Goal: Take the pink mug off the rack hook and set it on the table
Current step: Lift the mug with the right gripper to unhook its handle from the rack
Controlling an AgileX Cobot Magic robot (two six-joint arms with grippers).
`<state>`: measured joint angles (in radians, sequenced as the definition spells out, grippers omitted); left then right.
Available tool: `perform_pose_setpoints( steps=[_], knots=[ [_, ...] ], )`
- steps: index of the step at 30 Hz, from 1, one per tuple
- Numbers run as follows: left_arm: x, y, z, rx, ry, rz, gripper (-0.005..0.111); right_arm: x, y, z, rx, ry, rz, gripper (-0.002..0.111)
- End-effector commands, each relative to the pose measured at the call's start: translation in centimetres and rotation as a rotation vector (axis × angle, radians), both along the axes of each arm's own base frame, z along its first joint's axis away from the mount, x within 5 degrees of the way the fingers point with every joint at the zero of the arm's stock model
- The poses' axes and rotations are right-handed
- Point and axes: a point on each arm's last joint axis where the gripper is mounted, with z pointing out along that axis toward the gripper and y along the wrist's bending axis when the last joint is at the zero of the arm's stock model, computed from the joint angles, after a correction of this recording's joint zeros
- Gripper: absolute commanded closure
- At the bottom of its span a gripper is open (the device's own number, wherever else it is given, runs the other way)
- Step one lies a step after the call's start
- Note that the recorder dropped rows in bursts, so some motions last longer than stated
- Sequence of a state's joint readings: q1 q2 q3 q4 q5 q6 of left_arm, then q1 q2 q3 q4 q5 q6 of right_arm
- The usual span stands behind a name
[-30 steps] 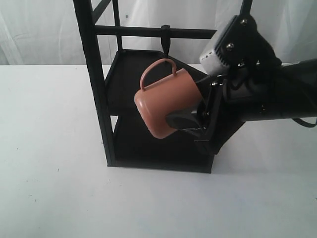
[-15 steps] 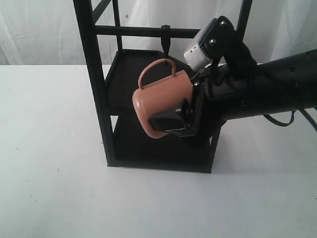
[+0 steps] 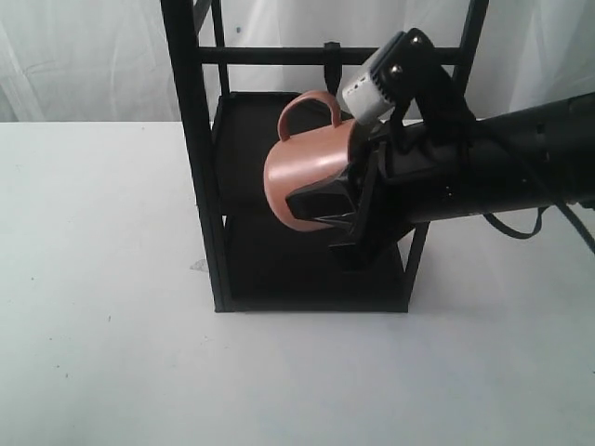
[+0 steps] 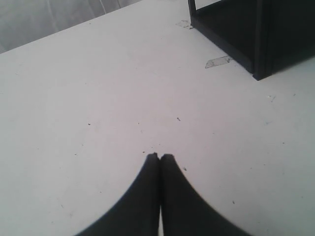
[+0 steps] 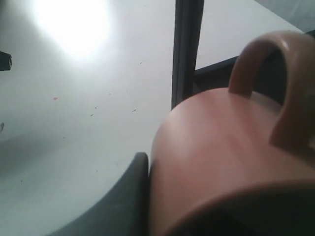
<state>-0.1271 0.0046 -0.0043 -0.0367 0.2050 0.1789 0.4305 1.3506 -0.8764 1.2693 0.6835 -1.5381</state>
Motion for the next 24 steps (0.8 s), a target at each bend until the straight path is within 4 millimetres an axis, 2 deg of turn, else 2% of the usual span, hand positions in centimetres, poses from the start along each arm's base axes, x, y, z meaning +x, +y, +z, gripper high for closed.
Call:
perform_pose_setpoints(
  steps=[1, 8, 13, 18, 24],
  knots=[
    [0.0, 0.0, -0.2, -0.003, 0.006, 0.004, 0.107, 0.2, 0.0, 0.5, 0.011, -0.022, -0.014, 0.108],
    [0.0, 0.0, -0.2, -0.003, 0.006, 0.004, 0.107, -1.1, -0.5, 2.3, 0.045, -0.07, -0.004, 0.108],
    [0.0, 0.0, -0.2, -0.003, 0.006, 0.004, 0.107, -2.2, -0.4, 2.8, 0.069, -0.039, 0.061, 0.108],
    [0.0, 0.0, -0.2, -0.003, 0.006, 0.004, 0.107, -2.7, -0.5, 2.3, 0.022, 0.029, 0.093, 0.108],
    [0.0, 0.0, -0.2, -0.003, 0.006, 0.004, 0.107, -3.8, -1.2, 0.9, -0.135, 0.163, 0.149, 0.108]
  ],
)
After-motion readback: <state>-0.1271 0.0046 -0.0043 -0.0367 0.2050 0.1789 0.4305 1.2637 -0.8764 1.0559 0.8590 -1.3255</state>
